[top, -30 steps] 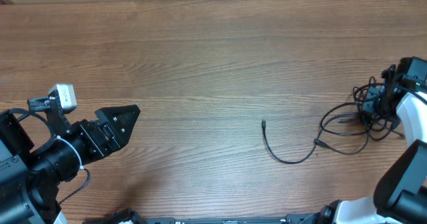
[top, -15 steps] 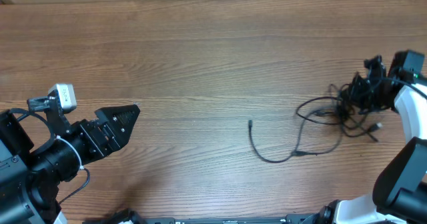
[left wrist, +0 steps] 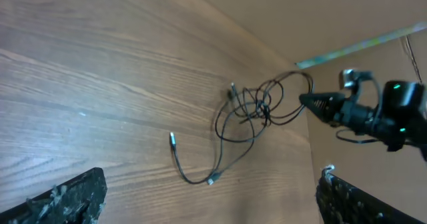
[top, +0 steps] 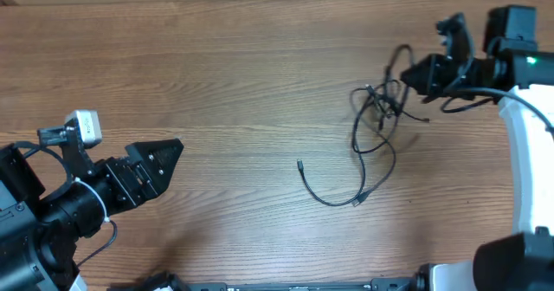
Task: Untangle cables
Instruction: 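Lift the cable bundle with the right gripper and move it left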
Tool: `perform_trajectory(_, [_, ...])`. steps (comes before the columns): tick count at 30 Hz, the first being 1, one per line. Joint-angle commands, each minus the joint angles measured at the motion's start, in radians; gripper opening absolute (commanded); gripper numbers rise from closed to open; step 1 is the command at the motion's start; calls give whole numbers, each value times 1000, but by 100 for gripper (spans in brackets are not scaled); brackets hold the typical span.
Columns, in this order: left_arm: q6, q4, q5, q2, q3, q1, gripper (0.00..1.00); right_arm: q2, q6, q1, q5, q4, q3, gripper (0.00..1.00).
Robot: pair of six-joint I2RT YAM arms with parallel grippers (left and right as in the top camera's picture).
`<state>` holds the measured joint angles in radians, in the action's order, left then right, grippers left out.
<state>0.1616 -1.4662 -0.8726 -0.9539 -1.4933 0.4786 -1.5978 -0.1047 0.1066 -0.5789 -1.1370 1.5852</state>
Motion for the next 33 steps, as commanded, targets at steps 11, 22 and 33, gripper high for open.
perform_trajectory(11, [-413,-98,-300,6,-13,5,100,156,6,-198,-83,2,97,4])
perform_trajectory(22, [-560,-121,-330,6,-12,-9,100,201,33,-232,-382,3,100,4])
perform_trajectory(33, [-689,-129,-337,6,37,-158,100,222,32,-266,-523,4,145,4])
